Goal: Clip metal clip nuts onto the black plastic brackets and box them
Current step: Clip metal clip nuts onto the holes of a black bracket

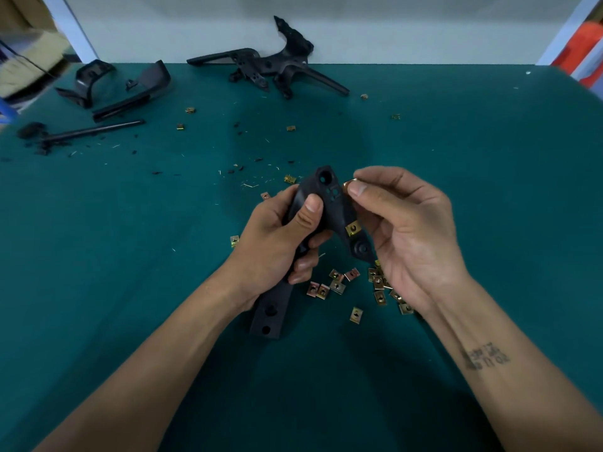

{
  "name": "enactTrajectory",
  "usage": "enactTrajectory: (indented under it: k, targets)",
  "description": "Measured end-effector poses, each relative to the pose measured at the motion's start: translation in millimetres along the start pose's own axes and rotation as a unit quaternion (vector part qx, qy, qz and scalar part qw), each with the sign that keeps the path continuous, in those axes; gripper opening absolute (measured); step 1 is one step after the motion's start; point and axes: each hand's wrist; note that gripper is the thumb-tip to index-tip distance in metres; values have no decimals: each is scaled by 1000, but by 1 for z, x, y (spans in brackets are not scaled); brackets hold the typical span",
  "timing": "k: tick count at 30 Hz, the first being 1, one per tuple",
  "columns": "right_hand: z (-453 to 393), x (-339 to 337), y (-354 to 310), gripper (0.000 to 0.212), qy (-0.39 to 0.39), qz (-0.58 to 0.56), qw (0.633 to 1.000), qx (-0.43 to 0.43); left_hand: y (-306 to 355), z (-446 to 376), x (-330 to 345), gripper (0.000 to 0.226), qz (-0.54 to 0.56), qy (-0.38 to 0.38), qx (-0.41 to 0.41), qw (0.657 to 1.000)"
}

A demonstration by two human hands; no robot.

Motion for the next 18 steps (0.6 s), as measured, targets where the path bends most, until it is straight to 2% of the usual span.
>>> enactTrajectory:
  k: [3, 6, 11, 18]
  targets:
    - [3, 4, -1, 14, -11, -23, 999, 19, 0, 0, 0, 23, 8, -4, 1, 1000]
    - [4, 5, -1, 14, 4, -18, 1000, 10, 1, 0, 0, 30, -1, -11, 0, 1000]
    - [6, 7, -1, 11, 7, -39, 998, 42, 2, 0, 2, 26, -20, -1, 0, 1000]
    - [9, 12, -1, 11, 75, 11, 997, 24, 5, 2, 7, 19, -52, 4, 15, 999]
Point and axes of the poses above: each hand's wrist, its own z-axis away from the middle knuckle, its own x-axis out of the palm, y = z × x, and after that the axes turned 5 degrees about x, right-handed
